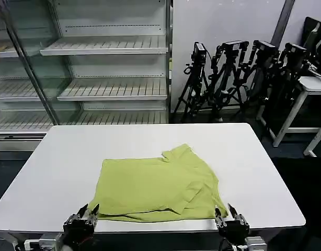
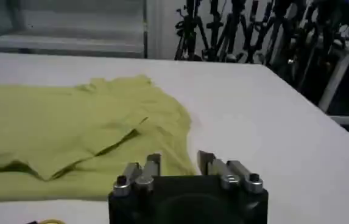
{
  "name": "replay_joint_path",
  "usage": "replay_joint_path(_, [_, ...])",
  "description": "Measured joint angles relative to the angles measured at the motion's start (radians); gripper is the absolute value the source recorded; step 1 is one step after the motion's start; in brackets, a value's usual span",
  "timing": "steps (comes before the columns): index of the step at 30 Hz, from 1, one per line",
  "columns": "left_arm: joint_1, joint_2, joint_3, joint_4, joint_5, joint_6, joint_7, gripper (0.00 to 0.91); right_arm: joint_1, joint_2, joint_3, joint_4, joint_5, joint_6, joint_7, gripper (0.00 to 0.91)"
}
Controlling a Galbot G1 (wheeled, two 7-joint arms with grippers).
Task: Fold and organize the clothes.
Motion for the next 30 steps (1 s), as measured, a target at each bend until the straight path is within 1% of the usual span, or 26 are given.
replay_joint_path(3, [-0.010, 0.016, -0.028, -0.003, -0.010, 0.003, 0.006, 0.907, 0.028, -0.006, 0.005, 0.002, 0.008, -0.005, 0.004, 0.907])
replay_joint_path(7, [-0.048, 0.056, -0.066, 0.011, -0.058, 0.005, 0.005, 0.907, 0.086, -0.017, 0.003, -0.014, 0.025, -0.014, 0.012, 0.907])
replay_joint_path(13, [-0.132, 0.125, -0.075, 0.050, -0.144, 0.007, -0.003, 0.907, 0.224, -0.040, -0.028, -0.081, 0.064, -0.023, 0.031, 0.907])
replay_joint_path(20, [-0.259, 0.180, -0.017, 0.127, -0.204, 0.008, -0.024, 0.907, 0.419, -0.043, -0.101, -0.211, 0.128, -0.028, 0.067, 0.907])
replay_joint_path(25, [-0.364, 0.213, 0.048, 0.206, -0.243, 0.009, -0.037, 0.907, 0.564, -0.037, -0.162, -0.326, 0.184, -0.031, 0.110, 0.907])
replay_joint_path(30, [-0.469, 0.240, 0.124, 0.297, -0.275, 0.010, -0.048, 0.907, 0.693, -0.030, -0.226, -0.445, 0.244, -0.032, 0.137, 0.907])
